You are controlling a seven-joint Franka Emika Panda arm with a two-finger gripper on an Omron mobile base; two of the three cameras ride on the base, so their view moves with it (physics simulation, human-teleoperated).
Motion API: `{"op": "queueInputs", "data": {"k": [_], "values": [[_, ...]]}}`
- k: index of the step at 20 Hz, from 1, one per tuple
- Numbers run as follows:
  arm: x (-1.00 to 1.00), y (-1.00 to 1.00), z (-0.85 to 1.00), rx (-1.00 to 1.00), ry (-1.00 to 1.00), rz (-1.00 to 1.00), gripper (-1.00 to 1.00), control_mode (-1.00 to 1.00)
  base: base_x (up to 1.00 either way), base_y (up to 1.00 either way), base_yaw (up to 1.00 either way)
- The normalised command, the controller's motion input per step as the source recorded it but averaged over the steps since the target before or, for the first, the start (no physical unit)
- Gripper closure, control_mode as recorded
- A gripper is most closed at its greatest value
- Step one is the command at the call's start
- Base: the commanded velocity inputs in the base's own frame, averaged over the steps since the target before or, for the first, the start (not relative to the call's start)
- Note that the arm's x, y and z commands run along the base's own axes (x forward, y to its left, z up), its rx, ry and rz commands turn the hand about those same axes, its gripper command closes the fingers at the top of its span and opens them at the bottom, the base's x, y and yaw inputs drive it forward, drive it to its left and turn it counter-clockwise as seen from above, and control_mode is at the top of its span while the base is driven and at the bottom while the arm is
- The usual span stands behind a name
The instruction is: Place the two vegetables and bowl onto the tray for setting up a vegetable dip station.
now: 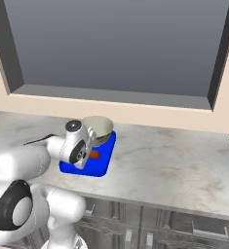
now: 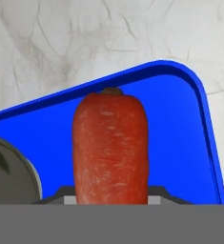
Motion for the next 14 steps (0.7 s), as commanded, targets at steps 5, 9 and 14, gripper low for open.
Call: {"op": "queueInputs", "data": {"k": [5,9,14], "values": [[0.16,-0.05,-0.03,0.0,0.01,0.0,1.0,-1.0,0.0,0.0,0.0],[0.17,-0.03,-0.03,0.0,0.05,0.0,1.0,-1.0,0.0,0.0,0.0],[0.12,0.0,-0.08,0.02,0.08,0.0,1.0,-1.0,0.0,0.0,0.0]]}}
